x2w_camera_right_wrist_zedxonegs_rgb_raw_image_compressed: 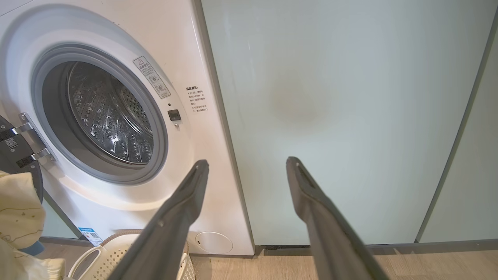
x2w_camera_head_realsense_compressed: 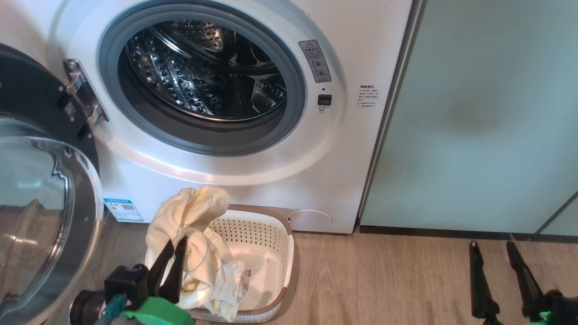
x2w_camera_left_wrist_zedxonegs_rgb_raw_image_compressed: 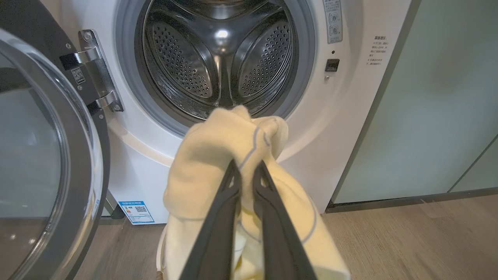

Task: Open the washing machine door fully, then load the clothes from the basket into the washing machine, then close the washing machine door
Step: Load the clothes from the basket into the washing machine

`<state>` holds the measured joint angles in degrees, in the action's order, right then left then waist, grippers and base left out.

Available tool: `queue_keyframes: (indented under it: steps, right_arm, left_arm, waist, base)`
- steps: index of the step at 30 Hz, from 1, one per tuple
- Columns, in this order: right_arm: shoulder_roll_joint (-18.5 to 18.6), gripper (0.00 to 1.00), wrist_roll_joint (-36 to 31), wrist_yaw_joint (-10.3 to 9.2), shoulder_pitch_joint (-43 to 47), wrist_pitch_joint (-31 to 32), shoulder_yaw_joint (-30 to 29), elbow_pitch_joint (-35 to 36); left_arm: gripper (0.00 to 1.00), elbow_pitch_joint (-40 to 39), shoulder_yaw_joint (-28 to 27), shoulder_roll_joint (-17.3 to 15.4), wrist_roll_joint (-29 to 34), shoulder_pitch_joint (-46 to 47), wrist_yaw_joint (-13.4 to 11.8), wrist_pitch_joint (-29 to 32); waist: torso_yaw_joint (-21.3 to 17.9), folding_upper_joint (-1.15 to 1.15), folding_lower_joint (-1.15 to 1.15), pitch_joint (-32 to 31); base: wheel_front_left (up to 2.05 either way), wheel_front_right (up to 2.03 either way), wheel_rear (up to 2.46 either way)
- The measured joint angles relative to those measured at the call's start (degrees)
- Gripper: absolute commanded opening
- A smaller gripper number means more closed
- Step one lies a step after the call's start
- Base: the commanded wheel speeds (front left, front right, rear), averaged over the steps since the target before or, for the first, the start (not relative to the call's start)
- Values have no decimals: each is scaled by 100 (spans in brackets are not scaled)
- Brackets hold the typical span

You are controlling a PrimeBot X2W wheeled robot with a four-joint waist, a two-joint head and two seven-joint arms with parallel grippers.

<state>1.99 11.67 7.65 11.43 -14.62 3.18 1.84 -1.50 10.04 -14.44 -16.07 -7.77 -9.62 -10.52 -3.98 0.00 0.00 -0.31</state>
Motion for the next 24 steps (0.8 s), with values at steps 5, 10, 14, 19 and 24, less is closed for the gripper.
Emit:
queue_keyframes:
  steps: [5, 10, 14, 19, 24]
  right_arm:
    - [0, 100, 0, 0, 1, 0, -1, 1]
    - [0, 100, 0, 0, 0, 0, 11, 2]
    - [0, 100, 0, 0, -3, 0, 45, 48]
    - [0, 100, 8, 0, -27, 0, 48, 83]
    - [0, 100, 55, 0, -208, 0, 53, 132]
  left_arm:
    - [0, 0, 3, -18, -2, 1, -14, 0]
    - [0, 7, -4, -36, -16, 9, -15, 0]
    - [0, 86, -32, -54, -97, 136, -14, -1]
    - [0, 246, -83, -78, -182, 506, -4, -8]
    - [0, 455, -135, -127, -247, 1076, 97, -11]
  waist:
    - [-2, 0, 0, 24]
    - [-18, 0, 0, 58]
    - [-48, 0, 0, 179]
    - [-101, 0, 0, 426]
    - [-170, 0, 1, 775]
  base:
    - [0, 0, 0]
    - [0, 0, 0]
    - [0, 0, 0]
    - [0, 0, 0]
    - [0, 0, 0]
